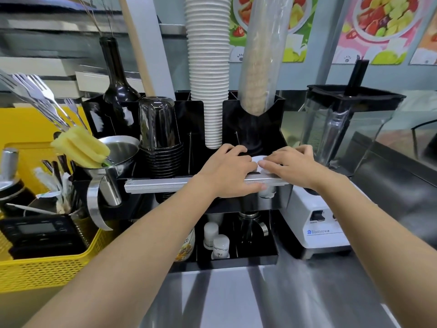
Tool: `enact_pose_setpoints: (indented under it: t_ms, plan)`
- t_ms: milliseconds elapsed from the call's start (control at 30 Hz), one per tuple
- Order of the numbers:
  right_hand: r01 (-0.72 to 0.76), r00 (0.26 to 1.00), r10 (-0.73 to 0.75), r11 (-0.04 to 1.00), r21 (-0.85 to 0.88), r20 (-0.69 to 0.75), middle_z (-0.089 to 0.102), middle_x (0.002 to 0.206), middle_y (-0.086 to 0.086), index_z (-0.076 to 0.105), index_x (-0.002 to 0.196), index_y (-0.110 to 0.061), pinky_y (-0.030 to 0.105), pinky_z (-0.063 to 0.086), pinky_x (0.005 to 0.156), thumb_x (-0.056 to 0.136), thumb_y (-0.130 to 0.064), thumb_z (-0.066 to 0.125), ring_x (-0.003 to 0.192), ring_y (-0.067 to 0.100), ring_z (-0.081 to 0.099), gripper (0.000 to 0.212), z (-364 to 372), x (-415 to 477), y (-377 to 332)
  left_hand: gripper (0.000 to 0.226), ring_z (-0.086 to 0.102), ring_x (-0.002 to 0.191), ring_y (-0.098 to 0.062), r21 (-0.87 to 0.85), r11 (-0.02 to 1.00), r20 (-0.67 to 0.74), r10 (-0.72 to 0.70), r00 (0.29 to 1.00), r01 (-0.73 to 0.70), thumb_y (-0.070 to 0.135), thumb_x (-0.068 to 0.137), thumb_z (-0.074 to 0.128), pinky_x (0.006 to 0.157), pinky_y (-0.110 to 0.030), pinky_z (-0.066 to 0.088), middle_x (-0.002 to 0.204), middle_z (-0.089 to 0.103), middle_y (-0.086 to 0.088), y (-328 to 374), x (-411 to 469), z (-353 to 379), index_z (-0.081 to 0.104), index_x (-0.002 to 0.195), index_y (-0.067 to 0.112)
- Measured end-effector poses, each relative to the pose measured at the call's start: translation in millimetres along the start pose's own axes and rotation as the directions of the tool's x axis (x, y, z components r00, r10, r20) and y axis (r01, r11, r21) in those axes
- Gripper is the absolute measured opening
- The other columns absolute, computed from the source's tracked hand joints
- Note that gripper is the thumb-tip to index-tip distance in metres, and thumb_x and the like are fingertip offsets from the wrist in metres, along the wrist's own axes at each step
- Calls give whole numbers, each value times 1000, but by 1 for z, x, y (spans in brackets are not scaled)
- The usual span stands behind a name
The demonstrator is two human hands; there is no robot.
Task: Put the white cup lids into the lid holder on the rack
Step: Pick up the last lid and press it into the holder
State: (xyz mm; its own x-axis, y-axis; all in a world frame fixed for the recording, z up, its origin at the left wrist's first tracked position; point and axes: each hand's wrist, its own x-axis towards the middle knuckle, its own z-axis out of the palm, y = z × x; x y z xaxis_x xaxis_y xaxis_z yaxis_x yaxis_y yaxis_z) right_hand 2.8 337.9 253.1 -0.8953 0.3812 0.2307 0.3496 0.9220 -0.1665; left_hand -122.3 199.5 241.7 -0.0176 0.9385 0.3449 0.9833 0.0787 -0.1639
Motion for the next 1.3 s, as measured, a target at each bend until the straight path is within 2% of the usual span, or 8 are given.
enact_pose_setpoints:
  t_ms: [100,167,333,500,767,1033,1167,1300]
  plan:
    - [-10,1000,10,1000,13,3,67,105,-7,69,94,-21,33,7,93,92,-56,21,117,6,41,59,1,1,3,80,38,128,-23,43,999,5,8,1000,-8,71,71,14,103,-37,21,108,67,2,0,0,1,62,110,20]
    - [-2,999,2,1000,-10,-40,58,108,-12,69,89,-20,36,10,100,93,-52,25,115,7,35,55,2,-2,1,79,38,127,-23,56,998,-10,12,1000,-11,70,72,15,102,-36,19,109,67,2,0,-1,3,62,109,19]
    - [61,991,-62,998,-8,-122,57,98,-9,62,67,-23,33,12,93,96,-43,30,100,10,46,47,3,-10,-3,74,39,127,-23,46,999,-20,13,1000,-12,68,74,20,101,-34,19,108,67,3,-1,-2,4,61,110,19]
    - [75,981,-84,996,-56,-178,69,76,2,64,73,-9,31,9,99,94,-50,25,81,14,58,60,0,-10,7,62,49,116,-25,30,999,-77,46,996,-44,62,75,31,95,-30,19,102,69,0,-1,-3,5,61,108,18]
    - [-5,986,-19,989,-145,-163,59,64,-1,50,55,-13,42,14,103,93,-48,32,75,14,55,54,0,-9,4,54,53,109,-23,39,997,-104,77,992,-73,58,78,36,96,-31,21,100,68,1,-2,-3,6,63,103,18]
    - [-51,997,50,999,-4,-62,61,74,-11,66,83,-22,34,16,92,92,-25,43,79,9,47,24,-10,-6,-2,51,53,111,-23,39,995,-149,93,984,-88,56,77,42,96,-31,20,106,67,2,-2,-4,5,60,105,17]
    - [-77,997,77,996,51,-5,72,94,4,67,102,-23,32,16,98,86,-5,36,79,11,36,39,-15,-5,-8,51,56,105,-22,53,995,-165,89,982,-81,56,77,41,94,-31,21,98,68,1,-1,-4,6,62,101,16]
    - [-48,999,47,993,103,11,68,108,-4,66,100,-25,33,15,96,91,-24,44,89,8,43,24,-14,-10,-8,52,56,104,-22,48,997,-134,71,988,-65,57,78,38,93,-31,22,93,68,0,0,-5,5,63,98,17]
